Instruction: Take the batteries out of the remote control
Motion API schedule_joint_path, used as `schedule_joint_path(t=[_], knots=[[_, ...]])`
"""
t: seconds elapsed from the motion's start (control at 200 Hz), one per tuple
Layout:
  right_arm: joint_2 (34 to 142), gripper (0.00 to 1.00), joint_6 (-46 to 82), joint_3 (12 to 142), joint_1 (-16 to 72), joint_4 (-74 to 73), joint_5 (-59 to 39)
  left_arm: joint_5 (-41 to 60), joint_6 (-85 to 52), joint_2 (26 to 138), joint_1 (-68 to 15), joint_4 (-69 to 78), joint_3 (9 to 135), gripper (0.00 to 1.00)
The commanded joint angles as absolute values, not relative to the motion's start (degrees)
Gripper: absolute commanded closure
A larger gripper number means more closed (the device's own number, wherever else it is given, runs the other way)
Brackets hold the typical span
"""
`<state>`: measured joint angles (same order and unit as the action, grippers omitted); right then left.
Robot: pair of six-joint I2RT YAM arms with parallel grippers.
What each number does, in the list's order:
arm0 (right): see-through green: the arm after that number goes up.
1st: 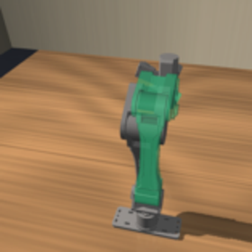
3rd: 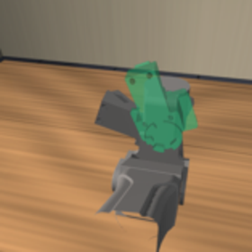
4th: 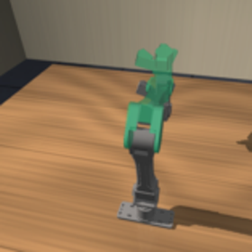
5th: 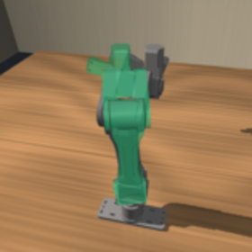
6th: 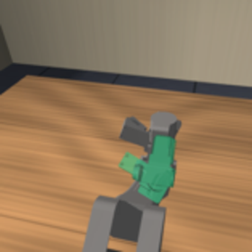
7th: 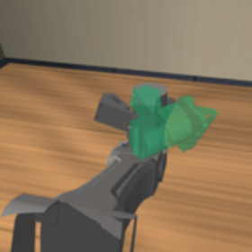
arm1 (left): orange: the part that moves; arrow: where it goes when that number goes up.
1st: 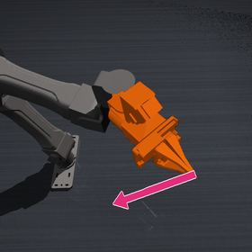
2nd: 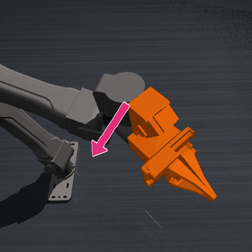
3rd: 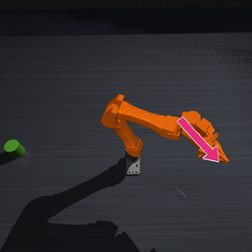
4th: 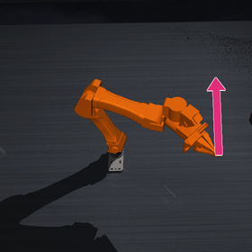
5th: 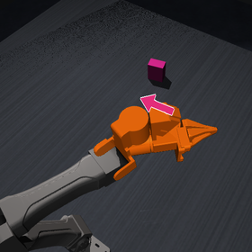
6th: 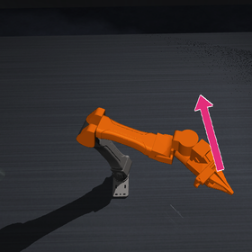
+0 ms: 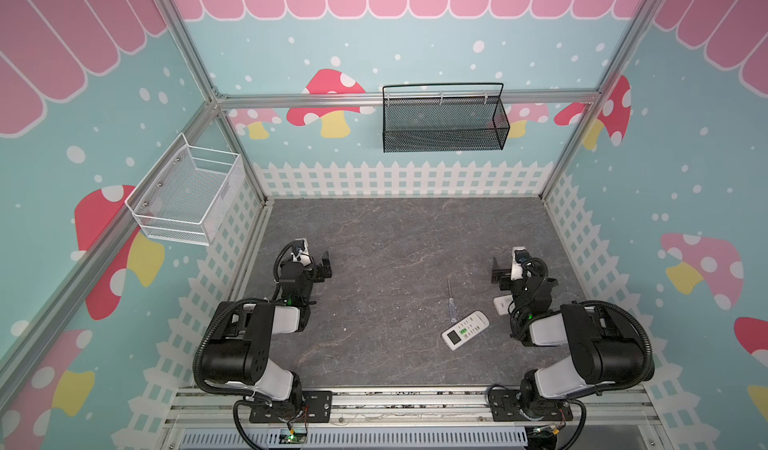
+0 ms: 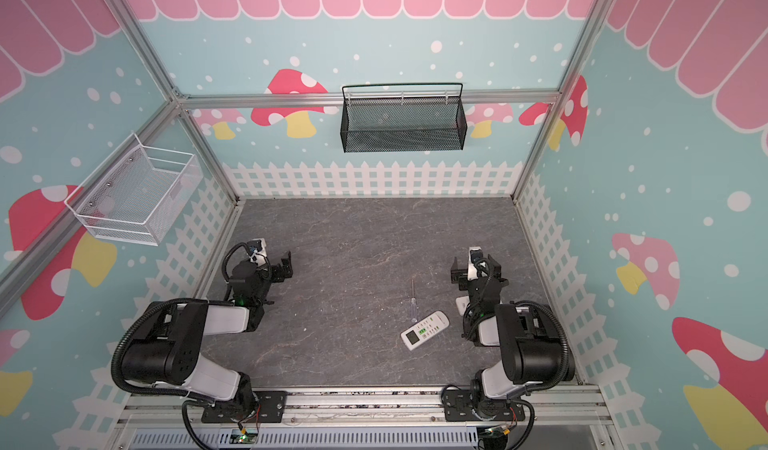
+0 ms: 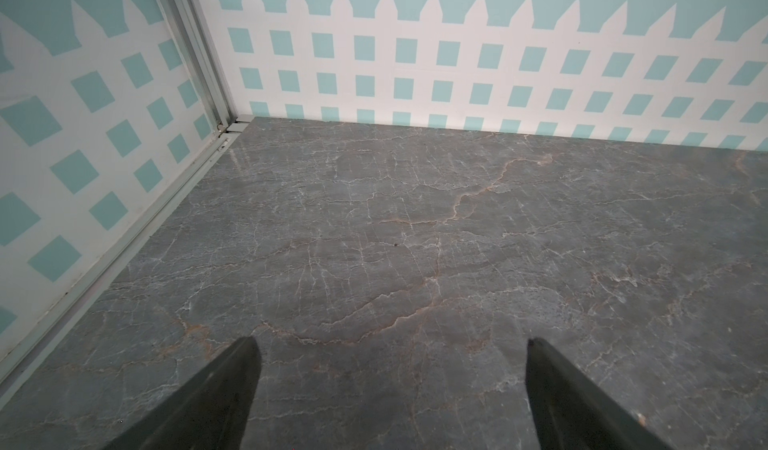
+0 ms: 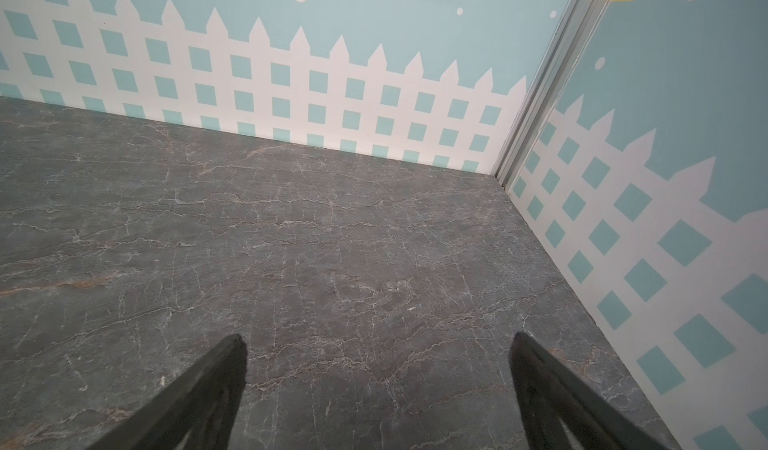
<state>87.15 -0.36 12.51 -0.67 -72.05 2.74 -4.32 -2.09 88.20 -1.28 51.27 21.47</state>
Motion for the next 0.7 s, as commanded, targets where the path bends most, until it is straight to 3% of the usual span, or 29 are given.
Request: schedule_joint_path(t=[0.0, 0.31, 0.42, 0.695], knots=[[87.07, 0.00, -0.35, 12.24, -0.45, -73.46, 2.51, -5.53, -1.49, 88.37, -1.58, 51.25, 22.39, 0.00], [85.96, 0.01, -0.44, 11.98, -0.46, -73.86, 2.07, -3.87, -0.44, 86.65, -1.76, 49.22, 22.98, 0.00], [80.40, 0.00, -1.01, 16.36, -0.40, -60.88, 0.14, 0.02, 0.92, 84.45, -1.76, 37.43, 28.30, 0.00], [71.71, 0.00, -1.73, 24.35, -0.18, -46.19, -9.45, 7.03, 6.74, 85.49, -4.29, -1.42, 51.78, 0.00]])
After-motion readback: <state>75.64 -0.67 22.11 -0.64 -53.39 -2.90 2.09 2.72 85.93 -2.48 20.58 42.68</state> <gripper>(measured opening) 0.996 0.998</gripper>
